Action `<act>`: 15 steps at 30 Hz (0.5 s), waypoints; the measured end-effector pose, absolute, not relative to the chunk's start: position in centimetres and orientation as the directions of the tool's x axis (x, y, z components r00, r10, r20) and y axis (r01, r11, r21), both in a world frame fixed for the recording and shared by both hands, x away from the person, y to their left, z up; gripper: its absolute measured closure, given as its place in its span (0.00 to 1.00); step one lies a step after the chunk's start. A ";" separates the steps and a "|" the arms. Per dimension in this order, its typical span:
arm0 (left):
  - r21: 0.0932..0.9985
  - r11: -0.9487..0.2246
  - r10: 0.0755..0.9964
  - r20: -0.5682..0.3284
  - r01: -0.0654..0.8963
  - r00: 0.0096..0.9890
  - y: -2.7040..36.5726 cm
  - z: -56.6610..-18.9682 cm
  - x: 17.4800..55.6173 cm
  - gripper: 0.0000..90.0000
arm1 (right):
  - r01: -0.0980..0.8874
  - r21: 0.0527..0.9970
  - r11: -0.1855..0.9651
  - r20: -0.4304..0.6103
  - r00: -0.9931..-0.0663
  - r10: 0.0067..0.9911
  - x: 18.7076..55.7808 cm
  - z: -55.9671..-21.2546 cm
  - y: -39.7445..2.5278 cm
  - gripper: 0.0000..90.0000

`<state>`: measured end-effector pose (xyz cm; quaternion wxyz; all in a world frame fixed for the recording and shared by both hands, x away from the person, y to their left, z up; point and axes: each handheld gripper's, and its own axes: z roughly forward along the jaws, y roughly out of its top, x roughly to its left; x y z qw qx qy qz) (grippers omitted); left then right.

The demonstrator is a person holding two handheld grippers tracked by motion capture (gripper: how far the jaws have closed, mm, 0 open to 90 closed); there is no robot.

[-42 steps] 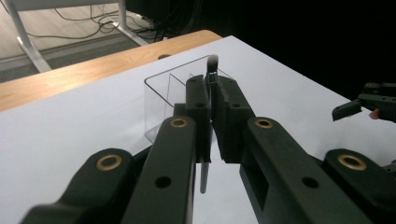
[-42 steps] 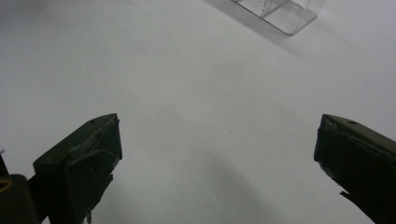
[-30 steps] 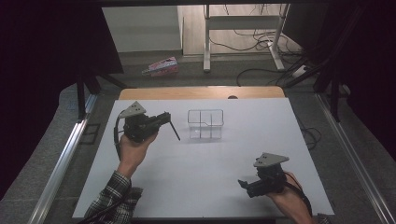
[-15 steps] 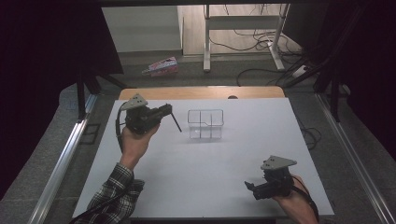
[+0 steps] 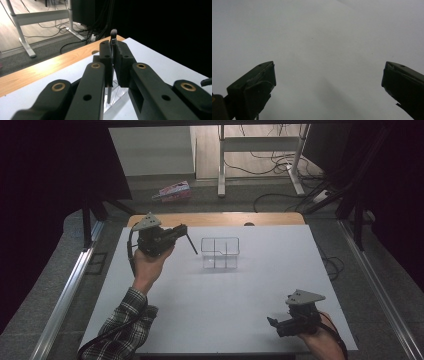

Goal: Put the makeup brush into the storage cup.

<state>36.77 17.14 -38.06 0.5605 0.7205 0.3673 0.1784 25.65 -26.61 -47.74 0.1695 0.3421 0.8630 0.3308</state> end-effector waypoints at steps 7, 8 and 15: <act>0.943 -0.105 0.730 -0.143 0.315 0.669 16.3 -37.5 37.4 0.95 | 0.491 0.693 0.527 -0.056 -0.692 0.719 25.4 -47.7 -27.2 0.00; 0.944 -0.103 0.730 -0.142 0.313 0.668 16.1 -37.5 37.5 0.95 | 0.493 0.692 0.527 -0.055 -0.692 0.720 25.4 -47.7 -27.3 0.00; 0.944 -0.117 0.741 -0.123 0.307 0.660 15.4 -37.4 38.2 0.95 | 0.499 0.692 0.521 -0.048 -0.689 0.723 25.2 -47.8 -27.6 0.00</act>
